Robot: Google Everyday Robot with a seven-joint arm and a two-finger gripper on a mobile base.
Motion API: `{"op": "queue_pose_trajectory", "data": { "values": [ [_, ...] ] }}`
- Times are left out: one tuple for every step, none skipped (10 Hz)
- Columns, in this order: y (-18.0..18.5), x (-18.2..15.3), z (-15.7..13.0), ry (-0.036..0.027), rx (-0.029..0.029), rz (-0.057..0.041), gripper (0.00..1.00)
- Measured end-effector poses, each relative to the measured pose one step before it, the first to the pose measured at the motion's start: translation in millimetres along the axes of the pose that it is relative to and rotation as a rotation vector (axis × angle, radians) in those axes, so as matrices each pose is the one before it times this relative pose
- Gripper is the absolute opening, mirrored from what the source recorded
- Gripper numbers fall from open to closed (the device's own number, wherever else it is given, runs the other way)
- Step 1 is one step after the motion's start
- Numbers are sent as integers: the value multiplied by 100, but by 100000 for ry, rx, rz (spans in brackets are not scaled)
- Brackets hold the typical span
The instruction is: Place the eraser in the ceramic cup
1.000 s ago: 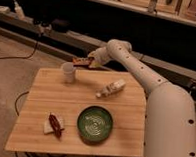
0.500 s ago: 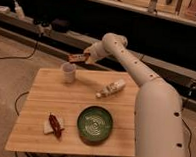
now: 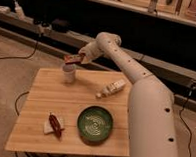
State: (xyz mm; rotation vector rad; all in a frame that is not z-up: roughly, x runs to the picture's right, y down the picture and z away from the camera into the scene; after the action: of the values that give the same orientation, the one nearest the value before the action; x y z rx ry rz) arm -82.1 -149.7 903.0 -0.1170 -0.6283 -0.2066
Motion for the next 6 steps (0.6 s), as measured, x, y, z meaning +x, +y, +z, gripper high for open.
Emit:
{"op": "queue_pose_trajectory", "data": {
  "values": [
    [-98,-250,163,-338,-547,-303,0],
    [-97,-175,114,-292,-502,-88,0],
    [-200,-239,136,-463,-500,-19,0],
    [-134,-247,201,-558,-441,48,0],
    [-20,-208,251,-488,-492,-17,0],
    [178,-294,505,-864,-1150,95,0]
  ]
}}
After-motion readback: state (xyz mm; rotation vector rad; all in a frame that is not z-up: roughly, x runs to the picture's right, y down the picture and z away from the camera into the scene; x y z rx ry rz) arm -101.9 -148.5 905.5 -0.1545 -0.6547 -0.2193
